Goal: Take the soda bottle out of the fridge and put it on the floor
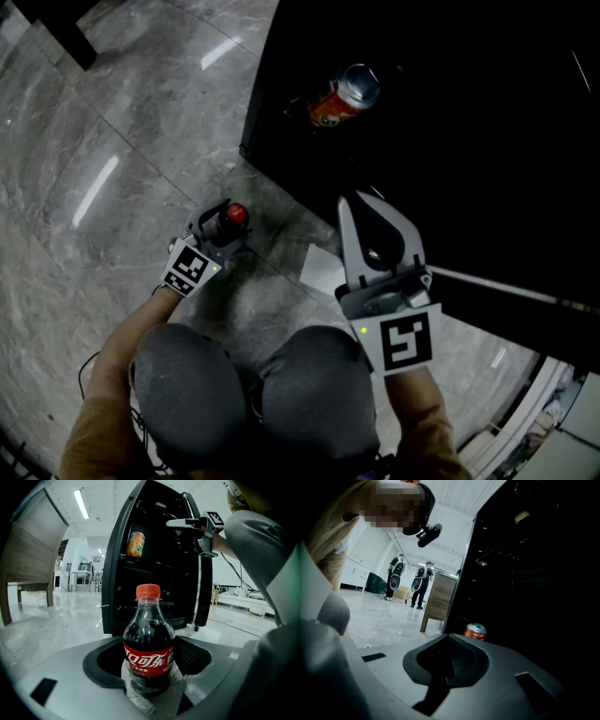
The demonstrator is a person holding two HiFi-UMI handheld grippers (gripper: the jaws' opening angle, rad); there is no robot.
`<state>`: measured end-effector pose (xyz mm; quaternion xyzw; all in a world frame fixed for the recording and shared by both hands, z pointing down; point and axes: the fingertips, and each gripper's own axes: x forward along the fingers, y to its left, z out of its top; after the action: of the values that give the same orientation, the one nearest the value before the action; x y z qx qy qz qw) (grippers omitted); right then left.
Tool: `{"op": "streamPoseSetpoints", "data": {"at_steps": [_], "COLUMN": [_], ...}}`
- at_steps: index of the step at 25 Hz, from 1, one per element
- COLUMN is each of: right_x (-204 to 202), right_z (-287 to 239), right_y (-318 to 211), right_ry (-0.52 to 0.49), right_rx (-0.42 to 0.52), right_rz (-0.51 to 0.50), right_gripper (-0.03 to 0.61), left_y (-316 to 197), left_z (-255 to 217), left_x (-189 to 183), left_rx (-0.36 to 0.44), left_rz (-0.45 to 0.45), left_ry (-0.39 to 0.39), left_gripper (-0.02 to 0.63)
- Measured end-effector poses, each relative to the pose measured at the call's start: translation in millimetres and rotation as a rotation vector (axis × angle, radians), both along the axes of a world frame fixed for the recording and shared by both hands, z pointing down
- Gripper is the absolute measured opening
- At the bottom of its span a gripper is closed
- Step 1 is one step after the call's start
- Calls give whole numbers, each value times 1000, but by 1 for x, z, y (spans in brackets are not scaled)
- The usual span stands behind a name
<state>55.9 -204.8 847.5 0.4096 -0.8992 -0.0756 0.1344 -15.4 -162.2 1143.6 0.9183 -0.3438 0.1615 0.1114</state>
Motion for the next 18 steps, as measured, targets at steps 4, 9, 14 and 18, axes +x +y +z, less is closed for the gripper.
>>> {"op": "streamPoseSetpoints", "data": {"at_steps": [4, 9, 14, 18], "right_x": [0, -5, -16, -18], "right_z": [-2, -4, -6, -8], "right_y": [-1, 0, 0, -1], "right_ry": [-4, -5, -14, -23], "right_rx": [9, 14, 24, 30], "right_rz": [7, -2, -17, -14], "right_gripper": [2, 2, 2, 2], "left_y": [5, 11, 18, 18], "left_z": [0, 2, 5, 4], "left_x": [0, -7, -7, -5], "left_rx": [29, 45, 57, 66], "left_rz": [2, -10, 12, 21], "left_ry": [-13, -25, -66, -104], "left_gripper": [305, 305, 305, 305]}}
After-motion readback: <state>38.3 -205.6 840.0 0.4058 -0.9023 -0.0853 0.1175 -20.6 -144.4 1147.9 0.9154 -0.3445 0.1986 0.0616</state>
